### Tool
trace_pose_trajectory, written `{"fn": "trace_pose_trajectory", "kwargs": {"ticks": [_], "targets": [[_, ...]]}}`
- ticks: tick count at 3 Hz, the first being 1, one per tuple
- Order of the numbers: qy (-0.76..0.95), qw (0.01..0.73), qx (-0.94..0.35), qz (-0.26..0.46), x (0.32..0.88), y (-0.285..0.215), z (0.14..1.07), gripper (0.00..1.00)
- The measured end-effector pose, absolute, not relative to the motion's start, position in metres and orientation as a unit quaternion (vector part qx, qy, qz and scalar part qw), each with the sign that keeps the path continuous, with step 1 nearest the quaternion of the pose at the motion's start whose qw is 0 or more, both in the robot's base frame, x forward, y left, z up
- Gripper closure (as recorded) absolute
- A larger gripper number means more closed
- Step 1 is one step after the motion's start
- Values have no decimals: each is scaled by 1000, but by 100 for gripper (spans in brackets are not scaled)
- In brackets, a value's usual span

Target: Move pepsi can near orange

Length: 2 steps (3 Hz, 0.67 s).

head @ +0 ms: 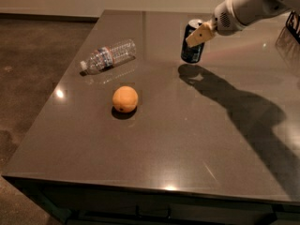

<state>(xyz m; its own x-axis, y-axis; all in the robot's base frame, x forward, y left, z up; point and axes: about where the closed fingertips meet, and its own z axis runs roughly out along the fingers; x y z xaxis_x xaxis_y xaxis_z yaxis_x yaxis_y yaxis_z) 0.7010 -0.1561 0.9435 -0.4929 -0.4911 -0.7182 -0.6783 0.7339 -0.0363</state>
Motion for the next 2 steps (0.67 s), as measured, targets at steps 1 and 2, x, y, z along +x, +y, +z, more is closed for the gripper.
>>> {"fn": "trace_pose_trajectory", "kwargs": {"ticks": [1, 2], "targets": [[837, 365, -377, 153, 664, -139, 952, 100], [819, 358, -418, 162, 631, -120, 958, 100]]}}
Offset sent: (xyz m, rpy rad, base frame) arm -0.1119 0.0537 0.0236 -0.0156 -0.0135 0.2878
